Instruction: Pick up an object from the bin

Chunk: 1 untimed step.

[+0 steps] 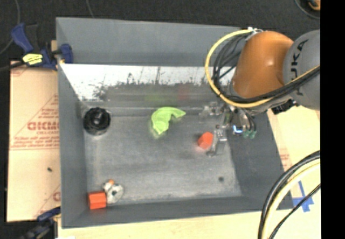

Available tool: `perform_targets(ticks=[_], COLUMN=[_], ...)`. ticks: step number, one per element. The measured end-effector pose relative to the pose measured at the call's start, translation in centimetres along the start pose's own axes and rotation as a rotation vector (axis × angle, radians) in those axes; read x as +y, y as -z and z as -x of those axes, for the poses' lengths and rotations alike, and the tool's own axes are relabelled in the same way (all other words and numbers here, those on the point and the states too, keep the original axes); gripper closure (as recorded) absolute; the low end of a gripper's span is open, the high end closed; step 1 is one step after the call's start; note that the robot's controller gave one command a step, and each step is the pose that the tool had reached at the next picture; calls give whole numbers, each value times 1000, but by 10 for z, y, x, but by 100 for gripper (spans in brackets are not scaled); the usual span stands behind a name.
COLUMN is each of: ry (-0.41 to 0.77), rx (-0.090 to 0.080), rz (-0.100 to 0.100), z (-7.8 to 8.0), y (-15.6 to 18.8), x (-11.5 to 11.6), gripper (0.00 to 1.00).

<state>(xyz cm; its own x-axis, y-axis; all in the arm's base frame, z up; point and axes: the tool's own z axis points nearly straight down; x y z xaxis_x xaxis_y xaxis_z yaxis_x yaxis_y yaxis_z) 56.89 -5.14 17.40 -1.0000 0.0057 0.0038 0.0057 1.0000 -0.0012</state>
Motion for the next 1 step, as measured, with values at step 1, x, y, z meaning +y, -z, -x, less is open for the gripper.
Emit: perform_targets(ticks=[1], ry=[2], rx=[-8], rz=[-1], z=[1], y=[5], x=[0], gripper=[0])
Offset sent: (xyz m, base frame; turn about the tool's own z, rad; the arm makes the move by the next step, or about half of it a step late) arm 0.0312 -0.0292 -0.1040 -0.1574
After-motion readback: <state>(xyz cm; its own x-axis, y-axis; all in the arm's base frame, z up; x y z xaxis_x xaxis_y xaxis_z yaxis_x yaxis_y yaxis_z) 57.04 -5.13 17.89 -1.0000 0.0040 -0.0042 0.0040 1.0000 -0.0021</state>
